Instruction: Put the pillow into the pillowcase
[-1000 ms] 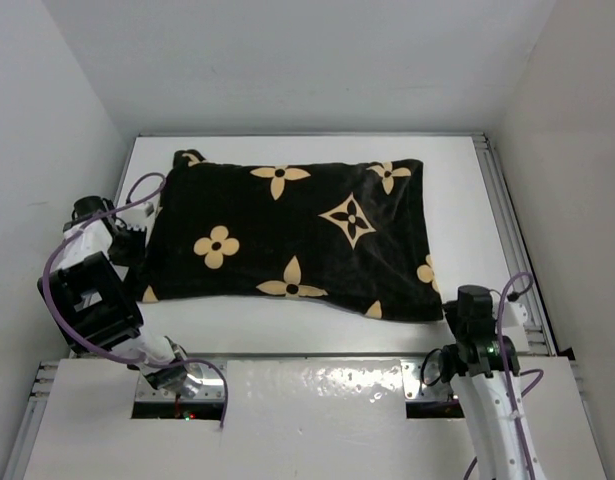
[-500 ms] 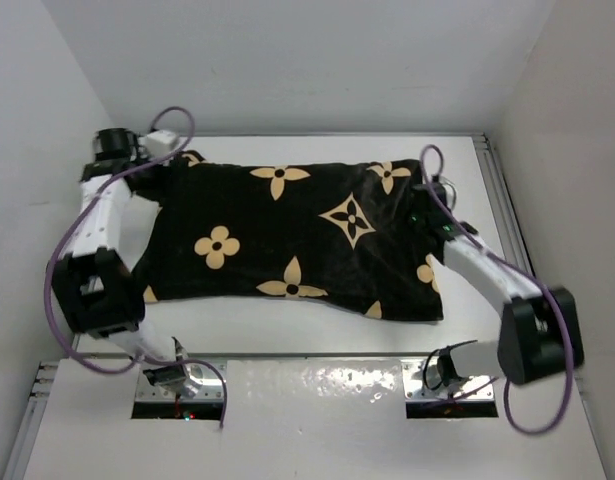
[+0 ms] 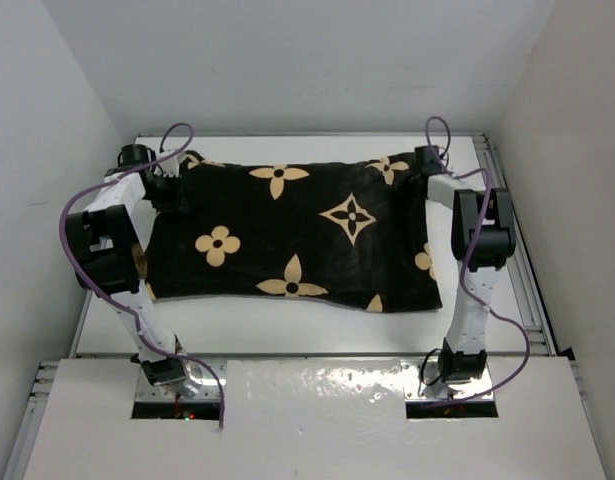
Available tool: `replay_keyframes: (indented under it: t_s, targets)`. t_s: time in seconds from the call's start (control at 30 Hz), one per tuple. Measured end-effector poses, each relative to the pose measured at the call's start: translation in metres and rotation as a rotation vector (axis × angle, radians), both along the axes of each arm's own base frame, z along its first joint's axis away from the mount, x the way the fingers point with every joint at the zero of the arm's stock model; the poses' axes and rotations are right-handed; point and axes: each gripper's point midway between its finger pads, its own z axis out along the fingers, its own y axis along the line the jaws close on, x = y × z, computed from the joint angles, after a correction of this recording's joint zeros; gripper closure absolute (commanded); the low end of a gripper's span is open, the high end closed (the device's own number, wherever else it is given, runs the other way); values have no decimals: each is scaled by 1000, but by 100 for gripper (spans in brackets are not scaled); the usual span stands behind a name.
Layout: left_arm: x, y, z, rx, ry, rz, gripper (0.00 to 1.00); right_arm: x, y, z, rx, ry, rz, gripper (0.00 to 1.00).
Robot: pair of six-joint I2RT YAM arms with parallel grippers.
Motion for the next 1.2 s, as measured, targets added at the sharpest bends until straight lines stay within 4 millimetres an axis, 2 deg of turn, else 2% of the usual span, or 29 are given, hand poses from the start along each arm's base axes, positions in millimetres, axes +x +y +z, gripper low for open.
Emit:
replay_keyframes:
  t_s: [0.13,0.23,0.33,0.43,0.5,0.53,0.6,0.63,0.67,0.7,0.73,0.83,0.97,1.03,1.1,1.2]
  targets:
    - [4,-1,-5,-75,2,52,71,65,-26,2,-40,-37,-6,100]
    - [9,-6,-7,-122,0,86,70,91,-39,3,-67,-45,1,100]
    - [19,-5,-3,-145,-28,130,70,101,-43,2,-79,-41,0,100]
    - [29,-3,2,-165,-60,178,70,93,-47,3,-91,-40,-12,100]
    - [32,1,6,-177,-74,213,70,76,-52,2,-108,-20,-29,95]
    - [32,3,8,-180,-78,226,68,65,-55,2,-113,-5,-37,78]
    - [30,8,14,-176,-95,252,66,43,-65,6,-123,17,-56,66]
    - [29,11,19,-171,-108,264,64,34,-71,9,-130,26,-59,46]
    - [26,15,24,-164,-120,276,63,26,-80,14,-138,31,-61,36]
    - [24,19,31,-156,-138,289,60,21,-88,20,-149,30,-63,12]
    - [21,25,38,-146,-153,303,59,18,-96,28,-162,24,-59,1]
    - [16,43,67,-122,-224,340,56,8,-123,67,-237,0,-8,1]
    - [9,70,110,-91,-304,387,52,-16,-137,131,-319,-58,82,1]
    - [5,87,134,-61,-356,411,50,-38,-139,159,-344,-93,114,1]
    - [-7,110,154,-22,-397,449,49,-72,-137,180,-361,-115,143,1]
    - [-39,149,175,54,-428,535,48,-122,-133,193,-365,-114,153,1]
